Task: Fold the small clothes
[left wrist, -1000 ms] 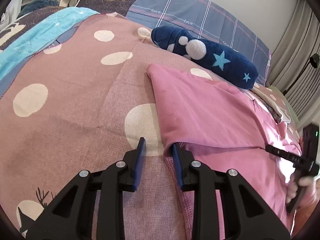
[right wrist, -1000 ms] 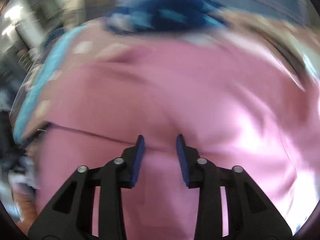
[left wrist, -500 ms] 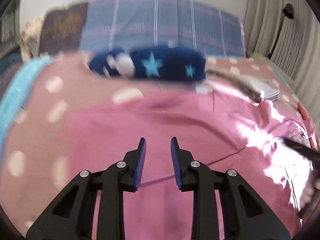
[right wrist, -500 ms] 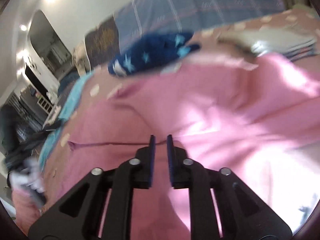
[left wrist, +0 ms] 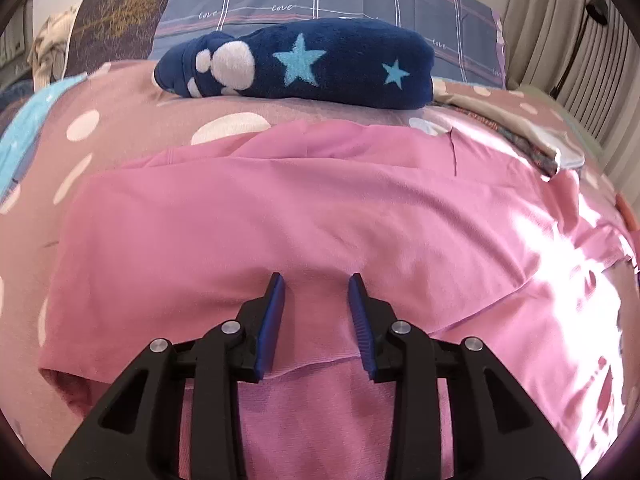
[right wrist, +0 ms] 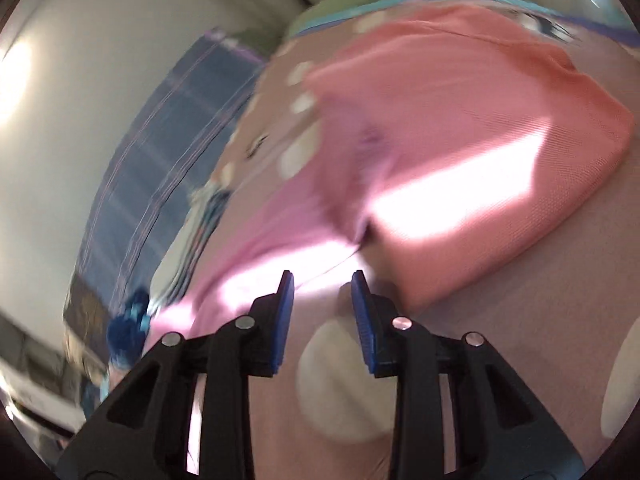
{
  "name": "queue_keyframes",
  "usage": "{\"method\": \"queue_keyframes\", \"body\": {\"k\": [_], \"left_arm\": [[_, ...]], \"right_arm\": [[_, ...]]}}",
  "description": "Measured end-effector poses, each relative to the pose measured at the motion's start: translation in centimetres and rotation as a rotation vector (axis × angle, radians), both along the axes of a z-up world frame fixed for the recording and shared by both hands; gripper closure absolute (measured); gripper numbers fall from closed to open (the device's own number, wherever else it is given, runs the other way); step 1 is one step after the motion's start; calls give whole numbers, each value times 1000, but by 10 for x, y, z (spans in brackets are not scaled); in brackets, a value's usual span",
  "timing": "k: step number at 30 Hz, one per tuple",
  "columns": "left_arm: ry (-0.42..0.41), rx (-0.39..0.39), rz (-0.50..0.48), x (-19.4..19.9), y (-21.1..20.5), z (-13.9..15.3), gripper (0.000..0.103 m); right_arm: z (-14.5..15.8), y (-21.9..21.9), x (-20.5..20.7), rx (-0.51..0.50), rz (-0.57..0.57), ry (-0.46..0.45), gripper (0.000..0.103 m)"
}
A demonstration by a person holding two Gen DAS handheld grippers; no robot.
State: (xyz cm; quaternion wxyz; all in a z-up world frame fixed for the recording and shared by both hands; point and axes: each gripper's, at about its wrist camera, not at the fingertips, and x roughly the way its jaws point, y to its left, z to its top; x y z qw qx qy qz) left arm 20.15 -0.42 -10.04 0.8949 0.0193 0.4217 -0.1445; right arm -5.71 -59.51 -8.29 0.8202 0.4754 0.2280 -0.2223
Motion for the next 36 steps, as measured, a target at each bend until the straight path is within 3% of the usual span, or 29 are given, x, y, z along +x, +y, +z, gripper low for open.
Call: {"method": "queue_keyframes", "body": {"k": [4, 5, 7, 9, 11, 15, 18, 21, 24, 28, 32, 34, 36], "left_arm": [[-8, 26, -1, -2, -2, 1, 67], [-8, 23, 0, -1, -1, 1, 67], [-7, 12, 0, -1, 1, 1, 67], [-5, 3, 0, -1, 3, 1, 67], [-6, 2, 1, -1, 2, 1, 67], [-7, -9, 0, -2, 3, 1, 67], [-1, -44, 0, -2, 8, 1, 67], [10, -94, -4, 0, 14, 1, 66], [21, -145, -16, 1, 19, 0, 62], [26, -170, -26, 1, 20, -1, 58], [32, -194, -39, 1, 20, 3, 55], [55, -265, -55, 1, 25, 8, 54], [103, -405, -85, 2, 33, 12, 54]], "right_arm": [[-5, -2, 7, 45, -112, -56, 60], [-3, 0, 12, 42, -142, -66, 67], [-3, 2, 22, 57, -179, -97, 99], [9, 19, 33, 54, -160, -158, 101], [34, 45, 58, -10, -58, -228, 101], [80, 152, 136, -82, 341, -362, 101], [90, 250, 187, -79, 657, -423, 101], [77, 339, 214, -121, 909, -372, 101], [46, 395, 224, -227, 1010, -232, 100], [4, 400, 231, -159, 1016, -133, 100], [-9, 392, 224, -176, 1025, -122, 97], [-12, 395, 220, -180, 1041, -139, 97], [-8, 393, 215, -191, 1059, -150, 96]]}}
